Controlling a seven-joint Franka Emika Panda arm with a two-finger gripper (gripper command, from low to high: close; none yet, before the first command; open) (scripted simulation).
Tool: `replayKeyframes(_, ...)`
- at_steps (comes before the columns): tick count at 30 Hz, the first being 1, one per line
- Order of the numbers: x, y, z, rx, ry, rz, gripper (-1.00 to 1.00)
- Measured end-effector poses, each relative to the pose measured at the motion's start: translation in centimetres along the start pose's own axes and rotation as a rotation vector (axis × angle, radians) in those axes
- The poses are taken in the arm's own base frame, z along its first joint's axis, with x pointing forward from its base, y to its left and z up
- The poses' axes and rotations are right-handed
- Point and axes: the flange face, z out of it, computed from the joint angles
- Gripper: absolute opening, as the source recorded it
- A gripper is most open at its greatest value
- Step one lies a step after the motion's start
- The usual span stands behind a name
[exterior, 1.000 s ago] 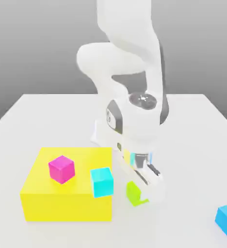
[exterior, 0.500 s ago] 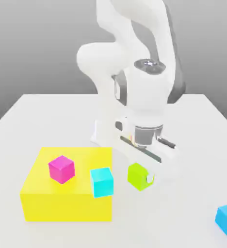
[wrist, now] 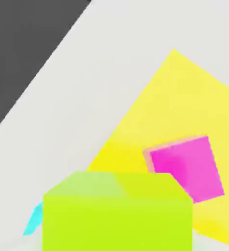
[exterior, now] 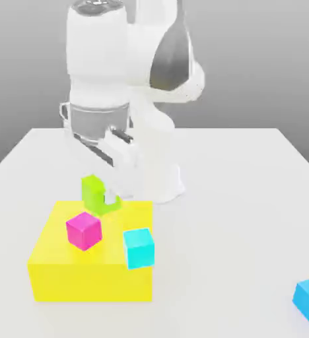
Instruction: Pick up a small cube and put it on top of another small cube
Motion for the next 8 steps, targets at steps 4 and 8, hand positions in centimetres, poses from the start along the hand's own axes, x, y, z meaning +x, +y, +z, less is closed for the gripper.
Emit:
replayKeyframes(4, 1.0, 0.2, 4.3, -0.004, -0.008, 0.052, -1.0)
replayKeyframes(8, 1.0, 0.3, 5.4, -0.004, -0.008, 0.054, 1.0)
